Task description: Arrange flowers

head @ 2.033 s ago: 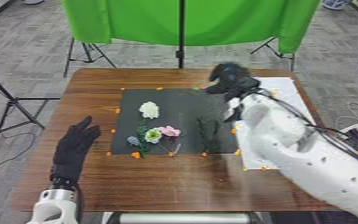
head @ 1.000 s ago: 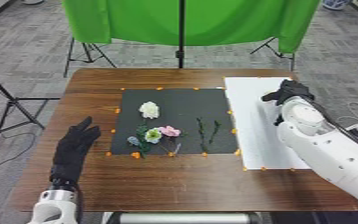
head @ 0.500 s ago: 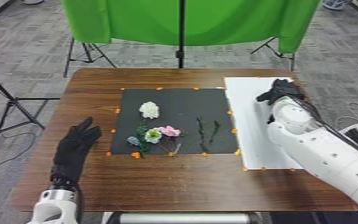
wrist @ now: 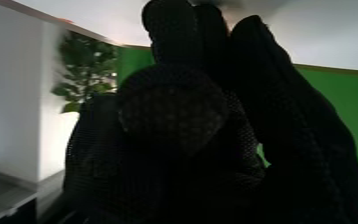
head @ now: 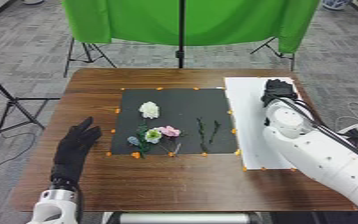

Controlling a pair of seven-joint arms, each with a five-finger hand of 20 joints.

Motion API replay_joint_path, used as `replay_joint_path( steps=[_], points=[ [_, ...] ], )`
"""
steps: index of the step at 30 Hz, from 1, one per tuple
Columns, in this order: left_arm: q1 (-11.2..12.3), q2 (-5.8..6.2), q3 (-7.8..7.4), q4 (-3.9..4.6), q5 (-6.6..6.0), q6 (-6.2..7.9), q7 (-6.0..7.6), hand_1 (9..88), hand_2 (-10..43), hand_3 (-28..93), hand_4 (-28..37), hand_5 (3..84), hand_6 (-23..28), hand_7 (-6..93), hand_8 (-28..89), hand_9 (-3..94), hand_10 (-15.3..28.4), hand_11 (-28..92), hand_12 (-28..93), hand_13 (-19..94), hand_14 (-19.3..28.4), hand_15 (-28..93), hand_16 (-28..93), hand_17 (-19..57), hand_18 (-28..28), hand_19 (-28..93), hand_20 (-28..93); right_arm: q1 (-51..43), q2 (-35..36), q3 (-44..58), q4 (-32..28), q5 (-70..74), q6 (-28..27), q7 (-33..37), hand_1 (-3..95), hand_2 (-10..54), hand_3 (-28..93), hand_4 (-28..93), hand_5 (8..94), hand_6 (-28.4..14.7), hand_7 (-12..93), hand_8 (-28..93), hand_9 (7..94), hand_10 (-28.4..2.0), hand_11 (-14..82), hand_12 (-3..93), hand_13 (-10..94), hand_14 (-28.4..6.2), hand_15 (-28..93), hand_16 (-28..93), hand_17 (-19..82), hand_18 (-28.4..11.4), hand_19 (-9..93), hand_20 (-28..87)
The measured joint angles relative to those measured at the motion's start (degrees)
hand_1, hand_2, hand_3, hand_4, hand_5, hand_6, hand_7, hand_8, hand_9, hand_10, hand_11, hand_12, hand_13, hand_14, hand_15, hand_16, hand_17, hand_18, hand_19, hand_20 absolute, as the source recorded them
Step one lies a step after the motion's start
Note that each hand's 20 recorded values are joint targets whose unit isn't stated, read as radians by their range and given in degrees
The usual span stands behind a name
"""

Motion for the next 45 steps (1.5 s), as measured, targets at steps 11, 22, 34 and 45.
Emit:
replay_joint_path(
  steps=[11,22,34,45],
  points=[
    [0.0,-0.01,0.00,0.00,-0.01,0.00,0.05,19.3,4.0,64,-28.3,39.8,3.8,7.7,-4,40.9,12.6,15,16,29,16.2,18,4,-0.4,13.2,6,19,-2.7,4.4,2.3,-10.7,-0.5,-1.1,-3.4,56.5,-1.5,51,-6,82.2,-2.6,15,15,88.2,-12.4,24.0,23.0,94,-1.8,56,33,70,-8.1,93,51],
    [-0.1,-0.01,0.09,0.00,0.07,-0.02,-0.04,19.3,4.1,64,-28.3,39.7,3.7,7.7,-4,40.9,12.5,15,16,29,16.2,18,4,-0.4,13.2,6,19,3.1,10.9,-8.3,-23.4,1.2,0.9,-17.4,55.1,-1.4,52,-8,81.8,-1.2,15,14,88.1,-11.3,24.0,23.2,94,-1.4,56,34,69,-8.7,93,52],
    [-0.3,-0.07,0.23,0.03,0.09,-0.01,-0.02,19.3,4.0,64,-28.3,39.8,3.8,7.7,-4,40.9,12.6,15,16,29,16.3,18,4,-0.4,13.3,6,19,4.0,7.5,-11.3,-22.3,1.6,-0.2,-18.5,55.2,-2.8,52,-10,81.3,0.0,15,11,86.8,-11.2,23.5,23.4,94,-1.6,55,35,69,-8.9,93,53],
    [-0.3,-0.13,0.17,0.01,0.09,-0.02,-0.06,19.3,3.9,64,-28.3,39.7,3.7,7.8,-4,40.8,12.6,15,16,29,16.3,18,4,-0.4,13.3,6,19,2.6,8.1,-11.0,-22.5,2.8,-3.9,-18.6,41.6,-9.5,63,-13,73.4,-1.1,14,3,82.2,-11.5,24.0,23.2,92,-2.3,55,36,67,-8.9,93,52]
  ],
)
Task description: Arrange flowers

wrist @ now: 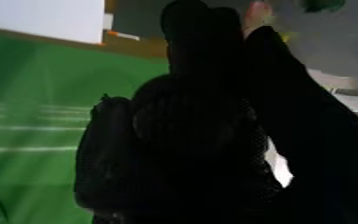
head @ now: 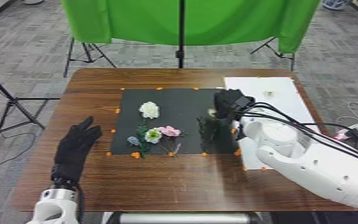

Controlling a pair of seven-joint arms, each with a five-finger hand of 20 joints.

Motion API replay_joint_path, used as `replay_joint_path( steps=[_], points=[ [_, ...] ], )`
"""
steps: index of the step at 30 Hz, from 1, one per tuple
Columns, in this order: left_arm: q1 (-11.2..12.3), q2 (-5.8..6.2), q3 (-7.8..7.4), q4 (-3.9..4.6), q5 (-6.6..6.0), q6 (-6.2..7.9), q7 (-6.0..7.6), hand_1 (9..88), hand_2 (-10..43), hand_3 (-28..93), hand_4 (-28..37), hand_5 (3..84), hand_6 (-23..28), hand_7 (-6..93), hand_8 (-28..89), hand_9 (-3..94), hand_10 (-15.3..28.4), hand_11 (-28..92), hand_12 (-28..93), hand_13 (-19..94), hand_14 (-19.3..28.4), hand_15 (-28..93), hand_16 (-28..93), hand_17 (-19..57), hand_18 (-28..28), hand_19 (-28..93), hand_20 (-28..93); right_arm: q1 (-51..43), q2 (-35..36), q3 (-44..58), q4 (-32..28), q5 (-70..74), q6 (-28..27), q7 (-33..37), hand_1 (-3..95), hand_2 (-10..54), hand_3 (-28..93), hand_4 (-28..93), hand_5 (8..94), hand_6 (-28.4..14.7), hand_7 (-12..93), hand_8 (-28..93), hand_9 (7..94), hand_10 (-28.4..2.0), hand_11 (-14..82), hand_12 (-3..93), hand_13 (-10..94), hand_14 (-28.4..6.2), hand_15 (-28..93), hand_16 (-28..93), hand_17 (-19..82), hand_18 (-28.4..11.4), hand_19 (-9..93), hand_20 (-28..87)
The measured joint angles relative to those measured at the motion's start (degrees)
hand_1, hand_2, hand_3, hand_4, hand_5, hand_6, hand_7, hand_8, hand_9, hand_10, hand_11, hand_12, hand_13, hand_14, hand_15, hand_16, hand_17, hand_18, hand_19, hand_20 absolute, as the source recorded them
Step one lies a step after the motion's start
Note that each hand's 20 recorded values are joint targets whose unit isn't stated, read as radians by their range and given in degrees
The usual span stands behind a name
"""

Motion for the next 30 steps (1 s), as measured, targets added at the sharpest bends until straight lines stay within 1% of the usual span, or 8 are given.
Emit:
replay_joint_path(
  steps=[2,10,13,15,17,19,26,30],
  points=[
    [0.0,0.00,-0.02,-0.02,0.00,0.00,0.00,19.3,3.9,64,-28.3,39.7,3.7,7.8,-4,40.8,12.5,15,16,29,16.3,18,4,-0.5,13.3,6,19,-0.3,0.3,0.5,-0.6,0.6,-1.2,-0.2,38.5,-9.5,64,-13,72.0,-1.3,15,-7,81.3,-11.8,23.6,23.0,92,-2.3,55,35,67,-9.1,93,52],
    [0.3,0.00,-0.13,-0.07,0.00,-0.05,0.00,19.4,3.9,64,-28.3,39.7,3.7,7.6,-4,40.9,12.5,15,16,29,16.3,18,4,-0.4,13.3,6,19,-1.7,1.4,3.2,-3.5,4.2,-4.1,-0.8,32.4,-9.5,63,-13,69.7,-1.8,14,-7,78.8,-13.0,22.3,22.6,90,-3.7,55,35,64,-10.5,93,51],
    [0.3,0.02,-0.14,-0.07,0.00,-0.08,-0.02,19.4,3.9,64,-28.3,39.7,3.8,7.6,-4,40.9,12.5,15,16,29,16.4,18,4,-0.5,13.3,6,19,-3.4,1.2,6.5,-3.7,4.3,-2.1,-0.1,32.9,-9.5,63,-13,66.0,-2.0,13,-7,73.6,-14.8,18.1,21.4,88,-4.7,55,35,62,-11.8,93,53],
    [0.3,0.04,-0.14,-0.07,0.00,-0.12,-0.06,19.6,3.9,64,-28.3,39.7,3.8,7.6,-4,40.8,12.6,15,16,28,16.3,18,4,-0.5,13.3,6,19,-3.8,0.8,7.8,-2.9,3.9,2.3,2.0,32.7,-9.5,63,-12,60.2,-3.1,11,-6,67.9,-16.2,13.8,19.9,87,-5.5,56,35,61,-12.7,93,53],
    [0.3,0.04,-0.14,-0.07,0.00,-0.13,-0.09,19.5,3.9,64,-28.3,39.7,3.8,7.7,-4,40.8,12.6,15,16,29,16.3,18,4,-0.5,13.3,6,19,-3.7,0.0,8.7,-1.0,3.2,7.2,5.6,32.5,-9.5,63,-12,55.3,-4.2,9,-6,61.8,-16.9,10.5,19.0,85,-6.0,56,34,60,-13.1,93,52],
    [0.3,0.04,-0.14,-0.07,0.00,-0.13,-0.10,19.4,3.9,64,-28.3,39.7,3.8,7.6,-4,40.9,12.6,15,16,29,16.3,18,4,-0.5,13.3,6,19,-3.3,-1.2,10.2,1.9,2.6,8.7,9.7,32.2,-9.5,64,-12,51.1,-4.1,8,-5,57.1,-17.8,8.1,18.5,85,-6.3,56,33,59,-13.4,93,50],
    [0.3,0.04,-0.12,-0.06,0.00,-0.14,-0.08,19.4,3.8,64,-28.3,39.7,3.7,7.8,-4,40.8,12.5,15,16,28,16.3,18,4,-0.4,13.3,6,19,0.1,-3.8,13.7,14.0,4.0,-2.2,15.2,31.2,-9.5,63,-12,44.6,-2.3,6,-5,46.5,-18.4,4.9,15.1,84,-6.8,55,30,58,-13.6,93,44],
    [0.2,0.04,-0.09,-0.04,0.00,-0.14,0.01,19.4,3.8,64,-28.3,39.7,3.7,7.8,-4,40.9,12.6,15,16,29,16.3,18,4,-0.4,13.3,6,19,0.7,-4.2,13.7,19.4,7.0,-3.1,15.4,32.3,-9.5,64,-12,44.0,-1.8,7,-5,46.2,-18.0,5.2,14.4,84,-6.4,54,29,58,-13.5,93,42]
  ],
)
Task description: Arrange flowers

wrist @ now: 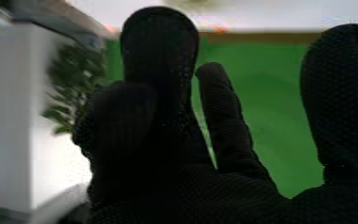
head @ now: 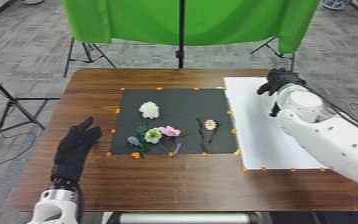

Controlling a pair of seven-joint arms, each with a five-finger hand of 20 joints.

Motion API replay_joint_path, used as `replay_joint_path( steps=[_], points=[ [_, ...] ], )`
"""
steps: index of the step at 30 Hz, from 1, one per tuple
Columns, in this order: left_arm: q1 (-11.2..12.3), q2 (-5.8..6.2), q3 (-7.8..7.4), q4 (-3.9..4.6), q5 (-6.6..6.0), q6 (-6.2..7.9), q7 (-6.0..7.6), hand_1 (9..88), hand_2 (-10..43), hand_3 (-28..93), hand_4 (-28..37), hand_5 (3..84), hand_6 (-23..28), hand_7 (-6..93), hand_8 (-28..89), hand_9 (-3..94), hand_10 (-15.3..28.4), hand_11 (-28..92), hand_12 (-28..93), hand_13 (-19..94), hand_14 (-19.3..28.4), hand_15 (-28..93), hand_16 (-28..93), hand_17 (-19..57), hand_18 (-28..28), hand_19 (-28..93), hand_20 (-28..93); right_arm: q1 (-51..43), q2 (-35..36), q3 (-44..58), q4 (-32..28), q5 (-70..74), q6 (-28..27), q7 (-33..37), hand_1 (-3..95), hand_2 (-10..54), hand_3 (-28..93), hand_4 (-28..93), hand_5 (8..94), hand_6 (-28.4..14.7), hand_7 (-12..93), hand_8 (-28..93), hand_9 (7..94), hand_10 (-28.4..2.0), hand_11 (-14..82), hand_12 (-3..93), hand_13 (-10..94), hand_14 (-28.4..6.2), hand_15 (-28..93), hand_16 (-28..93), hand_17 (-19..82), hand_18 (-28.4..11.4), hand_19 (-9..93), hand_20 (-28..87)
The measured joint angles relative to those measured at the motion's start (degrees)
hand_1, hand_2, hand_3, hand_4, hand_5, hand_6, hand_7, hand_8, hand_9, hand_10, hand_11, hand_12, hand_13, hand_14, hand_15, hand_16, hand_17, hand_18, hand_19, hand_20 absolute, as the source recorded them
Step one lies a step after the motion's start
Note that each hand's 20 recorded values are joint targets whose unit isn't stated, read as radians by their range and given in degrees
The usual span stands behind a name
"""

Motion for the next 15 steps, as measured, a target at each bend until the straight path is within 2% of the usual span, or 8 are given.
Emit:
replay_joint_path(
  steps=[7,13,15],
  points=[
    [-0.2,-0.03,0.09,0.07,0.00,-0.01,0.08,19.5,3.8,64,-28.3,39.7,3.7,7.7,-4,40.9,12.6,15,16,29,16.3,18,4,-0.4,13.3,6,19,0.3,-1.5,-2.2,7.9,0.0,2.8,-1.5,38.3,-9.5,66,-17,41.2,0.6,10,-7,49.7,-15.6,6.3,14.5,86,-4.1,54,28,60,-10.6,93,39],
    [-0.5,-0.04,0.24,0.16,-0.01,-0.07,0.14,19.4,3.8,64,-28.3,39.7,3.7,7.7,-4,40.7,12.6,14,16,29,16.3,18,4,-0.4,13.3,6,19,0.3,-1.9,-4.8,10.6,-0.9,11.7,-5.9,41.1,-9.5,67,-18,41.0,1.1,12,-8,53.8,-15.2,7.3,14.7,88,-3.0,53,28,62,-9.1,93,38],
    [-0.6,-0.07,0.26,0.17,-0.01,-0.08,0.17,19.5,3.9,64,-28.3,39.8,3.7,7.7,-4,40.8,12.5,15,16,29,16.3,18,4,-0.4,13.3,6,19,0.3,-2.1,-5.7,10.8,-1.4,13.5,-6.0,43.4,-9.5,67,-19,44.7,1.6,14,-9,57.0,-14.5,8.4,14.8,89,-2.9,53,28,63,-9.2,93,38]
  ],
)
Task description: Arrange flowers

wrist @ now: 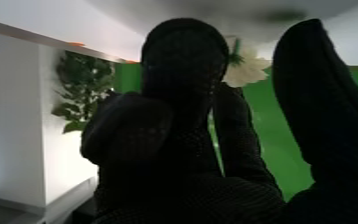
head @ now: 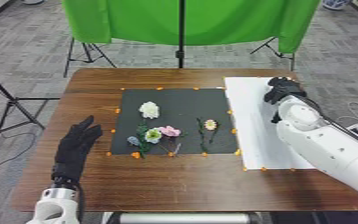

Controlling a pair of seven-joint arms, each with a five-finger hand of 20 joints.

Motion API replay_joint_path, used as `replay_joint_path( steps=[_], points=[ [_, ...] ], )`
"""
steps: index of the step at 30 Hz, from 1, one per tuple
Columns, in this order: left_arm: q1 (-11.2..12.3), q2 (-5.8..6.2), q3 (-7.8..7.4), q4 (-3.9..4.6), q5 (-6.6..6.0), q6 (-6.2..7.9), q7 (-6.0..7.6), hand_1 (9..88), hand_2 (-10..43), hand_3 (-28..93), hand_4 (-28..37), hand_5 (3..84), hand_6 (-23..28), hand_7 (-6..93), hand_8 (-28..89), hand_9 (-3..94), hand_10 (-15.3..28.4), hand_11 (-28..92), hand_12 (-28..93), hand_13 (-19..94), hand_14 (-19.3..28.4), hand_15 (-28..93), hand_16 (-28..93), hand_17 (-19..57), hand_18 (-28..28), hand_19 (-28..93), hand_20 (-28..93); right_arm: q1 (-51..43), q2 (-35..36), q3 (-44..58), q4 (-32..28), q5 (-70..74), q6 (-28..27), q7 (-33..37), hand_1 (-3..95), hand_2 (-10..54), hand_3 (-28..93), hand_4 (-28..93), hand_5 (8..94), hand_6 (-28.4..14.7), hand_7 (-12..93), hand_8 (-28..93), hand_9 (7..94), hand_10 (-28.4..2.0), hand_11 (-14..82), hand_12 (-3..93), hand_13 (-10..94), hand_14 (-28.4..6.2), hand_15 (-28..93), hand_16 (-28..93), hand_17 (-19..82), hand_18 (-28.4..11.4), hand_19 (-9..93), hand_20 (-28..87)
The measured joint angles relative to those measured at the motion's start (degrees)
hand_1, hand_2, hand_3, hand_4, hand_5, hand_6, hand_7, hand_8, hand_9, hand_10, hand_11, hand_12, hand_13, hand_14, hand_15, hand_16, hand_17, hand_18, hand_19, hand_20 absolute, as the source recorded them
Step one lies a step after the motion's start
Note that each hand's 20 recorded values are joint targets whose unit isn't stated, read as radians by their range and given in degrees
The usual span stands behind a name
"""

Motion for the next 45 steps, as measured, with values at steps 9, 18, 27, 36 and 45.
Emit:
replay_joint_path(
  steps=[9,18,27,36,45],
  points=[
    [0.0,-0.03,0.02,0.01,0.00,-0.09,0.05,19.3,3.9,64,-28.3,39.7,3.7,7.7,-4,40.9,12.6,15,16,29,16.3,18,4,-0.5,13.3,6,19,0.8,-0.8,-3.5,1.9,-1.6,7.7,-0.3,59.7,-8.5,56,-20,76.3,0.8,20,6,85.9,-9.8,10.3,26.3,94,-1.3,54,32,67,-9.6,93,49],
    [0.0,-0.05,-0.01,0.01,-0.01,-0.08,0.10,19.5,3.9,64,-28.3,39.8,3.8,7.7,-4,40.9,12.6,15,16,28,16.3,18,4,-0.4,13.3,6,19,-2.9,2.1,-1.2,-6.8,-1.8,12.6,-2.7,59.9,-8.8,57,-20,78.7,1.0,20,7,88.8,-9.7,12.2,27.5,94,-0.8,56,31,68,-9.0,93,51],
    [0.2,-0.05,-0.12,-0.05,-0.01,-0.08,0.04,19.4,3.9,64,-28.3,39.8,3.8,7.7,-4,40.9,12.5,15,16,28,16.3,18,4,-0.4,13.3,6,19,-12.8,11.5,6.4,-32.0,-0.8,1.1,-6.1,59.2,-9.1,58,-20,78.7,0.9,19,7,88.4,-9.6,11.5,28.0,94,-0.9,56,31,68,-8.8,93,51],
    [0.2,-0.02,-0.12,-0.04,0.01,-0.33,-0.13,19.4,3.9,64,-28.3,39.7,3.8,7.7,-4,40.9,12.5,15,16,28,16.3,17,4,-0.5,13.3,6,19,-22.6,11.7,10.8,-40.0,0.5,-1.2,-7.1,57.5,-9.4,57,-18,77.2,0.4,18,7,86.4,-9.9,10.4,28.0,94,-1.2,54,33,67,-8.7,93,50],
    [0.1,-0.02,-0.12,-0.01,0.04,-0.82,-0.32,19.3,3.7,64,-28.3,39.7,3.7,7.8,-4,40.8,12.6,15,16,28,16.3,17,4,-0.4,13.3,6,19,-27.0,10.9,11.5,-40.0,2.7,-1.1,-7.2,44.9,-9.5,64,-20,67.0,-2.1,16,-9,75.1,-12.8,17.1,17.5,93,-1.7,53,33,67,-8.2,93,48]
  ],
)
